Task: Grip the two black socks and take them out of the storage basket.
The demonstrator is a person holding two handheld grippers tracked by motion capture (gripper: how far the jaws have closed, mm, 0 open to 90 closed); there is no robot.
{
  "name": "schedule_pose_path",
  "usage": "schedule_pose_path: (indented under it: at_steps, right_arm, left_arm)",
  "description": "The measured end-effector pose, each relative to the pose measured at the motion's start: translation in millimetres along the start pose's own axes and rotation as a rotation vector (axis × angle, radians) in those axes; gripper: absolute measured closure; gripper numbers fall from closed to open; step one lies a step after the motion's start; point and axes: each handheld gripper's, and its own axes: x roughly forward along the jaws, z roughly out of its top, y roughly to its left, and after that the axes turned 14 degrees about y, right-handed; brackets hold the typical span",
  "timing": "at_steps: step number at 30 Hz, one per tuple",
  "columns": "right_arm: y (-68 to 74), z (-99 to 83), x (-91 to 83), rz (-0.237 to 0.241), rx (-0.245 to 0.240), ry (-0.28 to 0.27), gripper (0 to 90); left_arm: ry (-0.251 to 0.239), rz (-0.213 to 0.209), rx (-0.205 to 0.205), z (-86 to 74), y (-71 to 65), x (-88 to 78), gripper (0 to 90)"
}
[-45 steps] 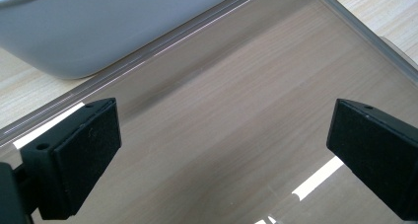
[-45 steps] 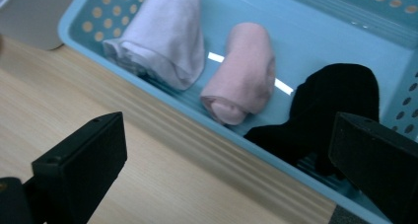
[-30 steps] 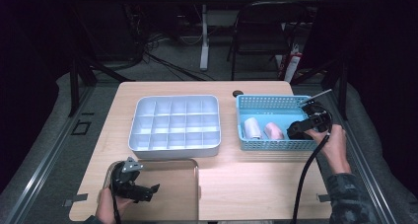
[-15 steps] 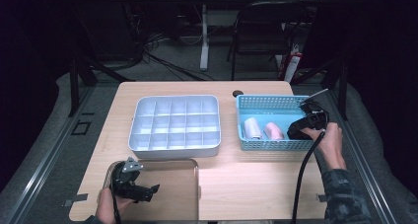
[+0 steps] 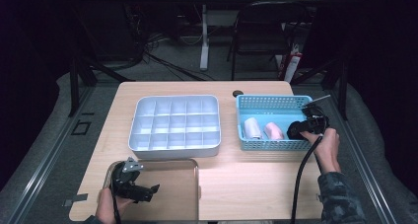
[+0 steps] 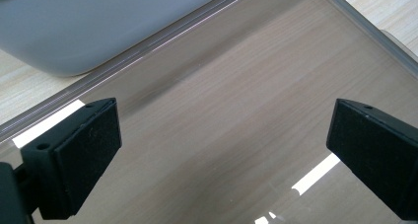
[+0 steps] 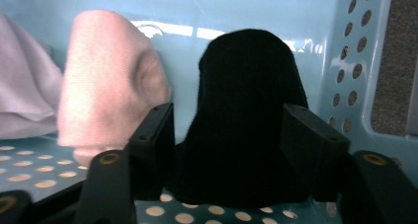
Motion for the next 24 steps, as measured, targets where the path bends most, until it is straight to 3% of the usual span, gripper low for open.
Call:
schedule_pose_path:
  at_steps: [8, 9, 10, 11, 14, 18, 24]
  right_arm:
    - [-0.2, 2.6, 2.2, -0.015, 0.012, 0.049, 60.5]
    - [0.8, 2.7, 3.3, -0.013, 0.026, 0.036, 62.4]
    - [-1.1, 3.9, 0.8, -0.027, -0.002, 0.074, 63.7]
    - [-0.4, 4.6, 0.9, -0.020, 0.004, 0.072, 64.8]
    - [0.7, 6.5, -2.3, -0.045, -0.004, 0.087, 66.3]
    - [2.7, 8.8, -8.1, -0.031, -0.001, 0.068, 66.6]
    - [3.6, 13.1, -22.4, -0.047, -0.042, 0.077, 66.6]
  left_arm:
    - [0.004, 0.002, 0.001, -0.1, 0.5, -0.1, 0.6]
    - [0.004, 0.002, 0.001, -0.2, 0.5, -0.2, 0.6]
    - [0.004, 0.002, 0.002, -0.2, 0.6, -0.3, 0.7]
    - [0.004, 0.002, 0.001, -0.3, 0.7, -0.3, 0.7]
    - [0.006, 0.002, 0.002, -0.4, 0.8, -0.3, 0.8]
    - [0.008, 0.002, 0.004, -0.1, 0.1, 0.3, 0.8]
    - [0.009, -0.001, 0.005, 0.1, -0.6, 0.6, 0.9]
